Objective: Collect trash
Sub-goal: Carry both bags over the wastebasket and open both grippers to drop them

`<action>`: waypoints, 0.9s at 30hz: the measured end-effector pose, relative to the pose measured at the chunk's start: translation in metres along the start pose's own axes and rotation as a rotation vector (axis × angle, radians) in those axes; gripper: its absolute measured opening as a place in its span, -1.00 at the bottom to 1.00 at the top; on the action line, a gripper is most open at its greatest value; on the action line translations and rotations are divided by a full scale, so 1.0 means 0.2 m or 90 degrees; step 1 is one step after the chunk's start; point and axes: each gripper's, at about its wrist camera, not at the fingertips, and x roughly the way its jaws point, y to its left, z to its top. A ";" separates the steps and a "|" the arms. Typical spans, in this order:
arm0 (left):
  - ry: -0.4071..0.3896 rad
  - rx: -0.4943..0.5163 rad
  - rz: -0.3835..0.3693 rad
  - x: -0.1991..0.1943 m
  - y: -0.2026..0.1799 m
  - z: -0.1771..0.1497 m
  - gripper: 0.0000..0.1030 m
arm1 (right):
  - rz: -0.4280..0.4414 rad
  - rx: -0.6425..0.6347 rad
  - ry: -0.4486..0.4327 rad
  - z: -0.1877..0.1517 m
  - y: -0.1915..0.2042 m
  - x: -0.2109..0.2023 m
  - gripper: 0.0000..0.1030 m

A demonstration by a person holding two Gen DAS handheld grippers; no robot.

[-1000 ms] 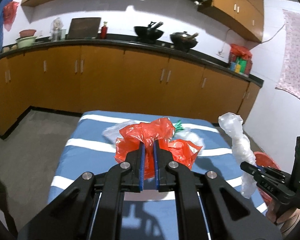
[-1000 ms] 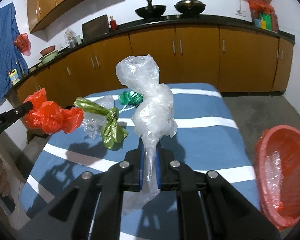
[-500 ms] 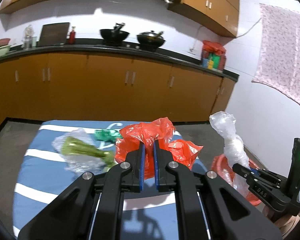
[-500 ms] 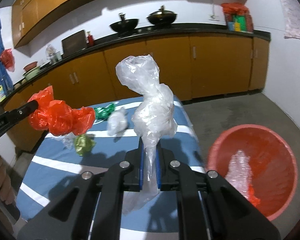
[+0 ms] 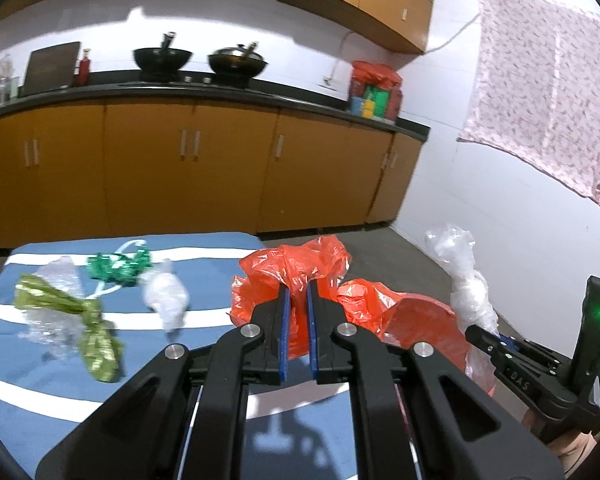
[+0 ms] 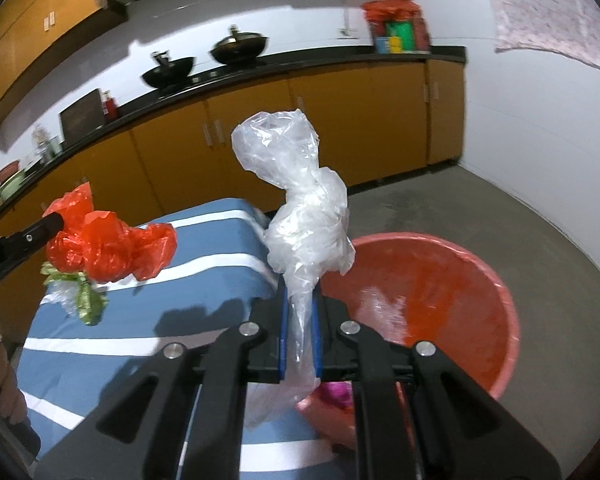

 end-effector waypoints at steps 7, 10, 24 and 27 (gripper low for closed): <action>0.024 0.026 -0.040 0.14 -0.21 -0.03 -0.86 | -0.036 0.031 0.006 -0.03 -0.20 0.01 -0.79; 0.037 0.040 -0.055 0.20 -0.29 -0.06 -0.86 | -0.048 0.042 0.009 -0.05 -0.27 0.02 -0.79; 0.102 0.078 -0.098 0.47 -0.52 -0.16 -0.86 | -0.078 0.080 0.033 -0.09 -0.48 0.13 -0.79; 0.119 0.087 -0.109 0.51 -0.55 -0.18 -0.85 | -0.078 0.085 0.038 -0.10 -0.50 0.17 -0.70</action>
